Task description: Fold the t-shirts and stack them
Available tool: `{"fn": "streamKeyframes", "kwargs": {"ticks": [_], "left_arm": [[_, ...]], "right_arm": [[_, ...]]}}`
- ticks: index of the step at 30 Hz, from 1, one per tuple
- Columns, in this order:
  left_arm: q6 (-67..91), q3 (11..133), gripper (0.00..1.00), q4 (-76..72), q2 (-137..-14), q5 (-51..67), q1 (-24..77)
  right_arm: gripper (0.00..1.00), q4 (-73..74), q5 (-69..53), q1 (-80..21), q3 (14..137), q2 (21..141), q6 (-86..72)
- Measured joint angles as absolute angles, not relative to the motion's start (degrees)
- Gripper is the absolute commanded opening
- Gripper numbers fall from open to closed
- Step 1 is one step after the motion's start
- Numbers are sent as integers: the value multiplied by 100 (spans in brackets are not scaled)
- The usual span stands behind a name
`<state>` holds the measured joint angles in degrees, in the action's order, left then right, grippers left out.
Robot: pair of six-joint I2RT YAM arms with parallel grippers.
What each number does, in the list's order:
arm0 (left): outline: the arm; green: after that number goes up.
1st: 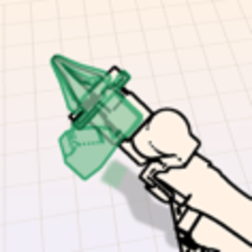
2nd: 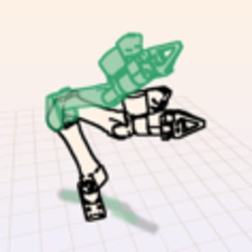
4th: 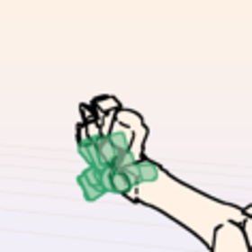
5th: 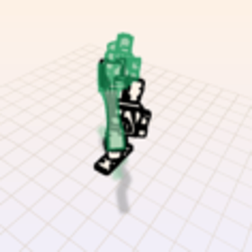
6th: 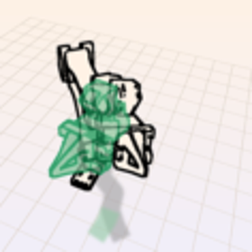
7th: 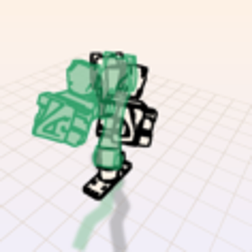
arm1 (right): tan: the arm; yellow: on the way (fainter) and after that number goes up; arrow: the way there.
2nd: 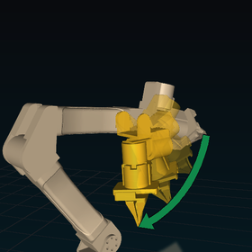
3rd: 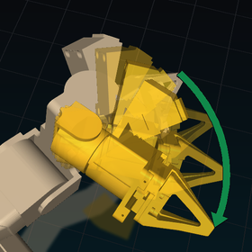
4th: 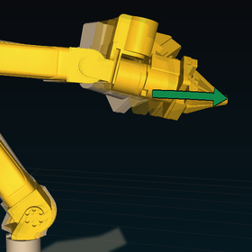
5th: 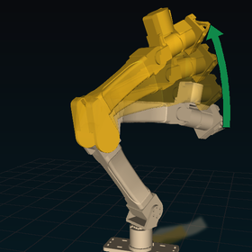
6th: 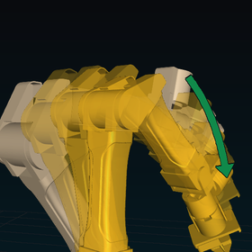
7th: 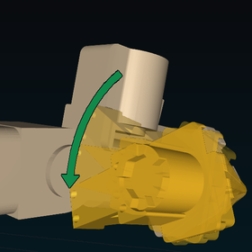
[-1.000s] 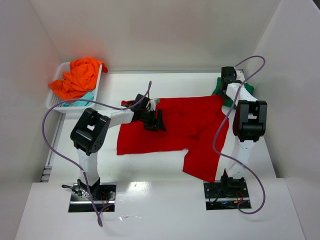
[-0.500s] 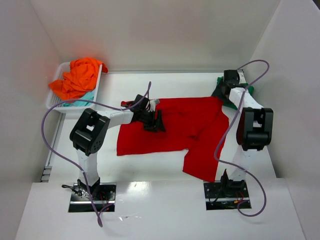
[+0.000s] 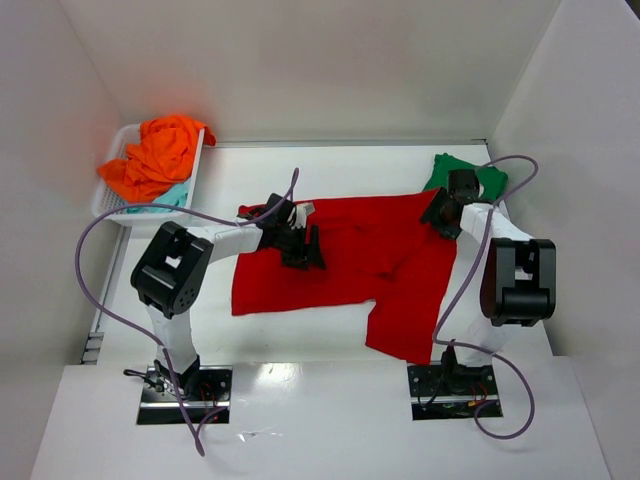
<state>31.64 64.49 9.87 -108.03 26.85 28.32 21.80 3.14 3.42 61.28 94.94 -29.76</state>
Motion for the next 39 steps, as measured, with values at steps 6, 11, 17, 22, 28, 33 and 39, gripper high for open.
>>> {"fn": "streamKeyframes", "kwargs": {"ticks": [6, 11, 17, 22, 28, 33, 39], "left_arm": [[3168, 6438, 71, 1011, -10790, 2670, 2832], [3168, 6438, 71, 1033, -10790, 2670, 2832], [3170, 6438, 71, 1052, -10790, 2670, 2832], [3170, 6438, 71, 1063, -10790, 2672, 2832], [3170, 6438, 71, 1068, -10790, 2672, 2832], [3170, 6438, 71, 1068, -10790, 2670, 2832], [3168, 6438, 71, 1070, -10790, 2674, 2832]], "right_arm": [[55, 1874, 150, 342, 6121, 9859, -3022], [38, 1675, 32, 342, 6123, 10182, -3028], [11, 1590, 16, 342, 6233, 10440, -3041], [8, 1673, 268, 340, 6340, 10473, -3041], [13, 1859, 548, 344, 6716, 10501, -2963], [48, 1903, 666, 366, 6869, 10510, -2834], [57, 1981, 580, 379, 6768, 10403, -2834]]}}
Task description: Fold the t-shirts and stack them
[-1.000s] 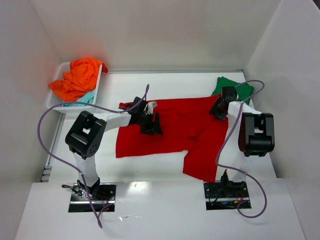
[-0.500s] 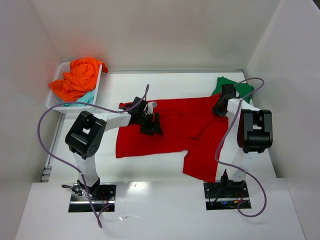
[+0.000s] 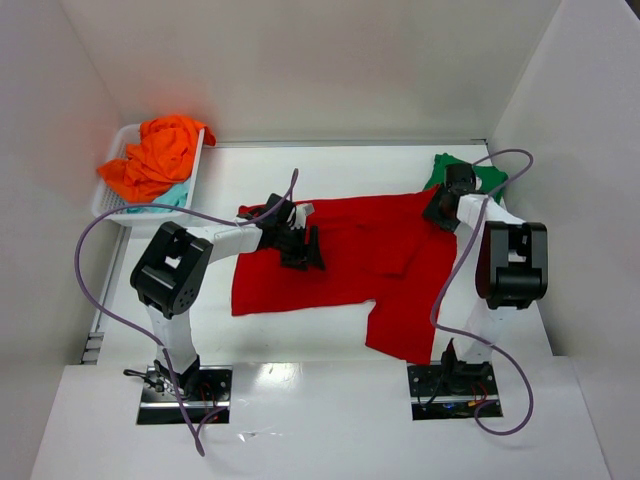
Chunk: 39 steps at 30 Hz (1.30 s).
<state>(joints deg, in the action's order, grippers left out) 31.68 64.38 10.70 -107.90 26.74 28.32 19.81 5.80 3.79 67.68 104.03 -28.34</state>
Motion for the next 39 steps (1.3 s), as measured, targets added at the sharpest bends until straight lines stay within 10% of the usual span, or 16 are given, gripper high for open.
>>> {"fn": "streamKeyframes", "kwargs": {"ticks": [23, 39], "left_arm": [[3135, 6460, 71, 1120, -10785, 2692, 2832], [3146, 6407, 71, 1160, -10718, 2635, 2832]], "right_arm": [[6, 2397, -56, -1400, 4226, 7660, -4571], [8, 2995, 670, -1463, 4195, 7271, -4783]]}}
